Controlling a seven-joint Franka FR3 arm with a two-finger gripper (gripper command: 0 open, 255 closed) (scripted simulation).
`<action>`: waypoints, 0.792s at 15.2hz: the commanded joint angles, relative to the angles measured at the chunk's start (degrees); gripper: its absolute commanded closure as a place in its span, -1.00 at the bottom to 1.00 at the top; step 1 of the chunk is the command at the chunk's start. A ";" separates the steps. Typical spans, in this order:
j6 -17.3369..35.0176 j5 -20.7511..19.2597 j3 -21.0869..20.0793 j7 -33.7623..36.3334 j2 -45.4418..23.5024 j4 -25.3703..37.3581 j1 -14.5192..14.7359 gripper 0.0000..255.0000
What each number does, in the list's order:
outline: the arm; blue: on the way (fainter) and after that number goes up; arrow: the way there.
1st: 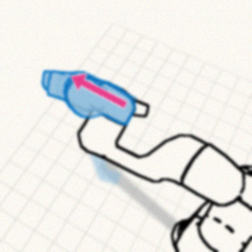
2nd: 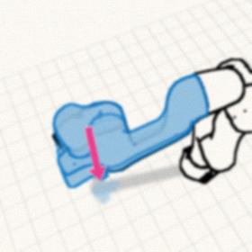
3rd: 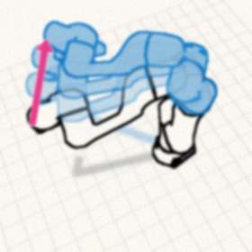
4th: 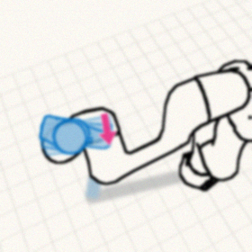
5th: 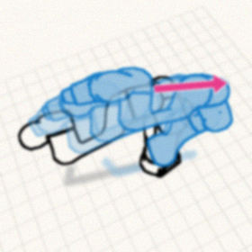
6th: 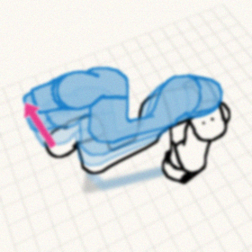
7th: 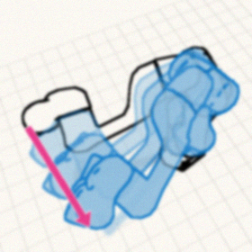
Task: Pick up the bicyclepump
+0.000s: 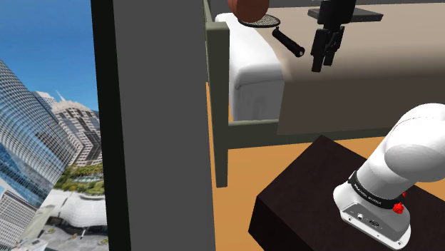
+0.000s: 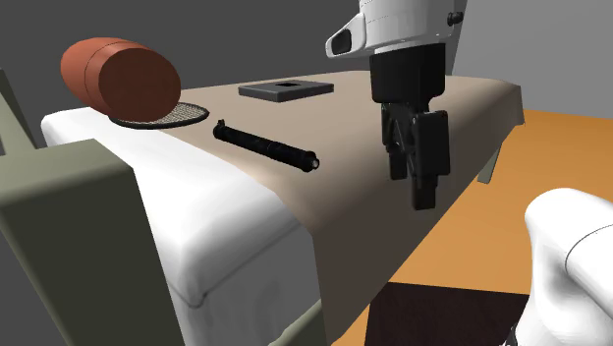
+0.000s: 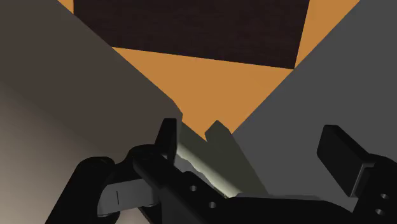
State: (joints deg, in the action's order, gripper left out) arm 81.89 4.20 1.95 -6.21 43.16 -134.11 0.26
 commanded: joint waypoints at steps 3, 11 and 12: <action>2.14 -0.47 -0.01 1.92 -3.91 2.35 -1.16 -1.00; 8.07 -2.71 0.70 9.78 -18.87 13.74 -5.45 -1.00; 8.53 -3.01 0.87 10.75 -20.67 15.37 -5.94 -1.00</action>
State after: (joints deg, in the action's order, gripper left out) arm 89.96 1.41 2.84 3.25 24.36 -120.49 -5.23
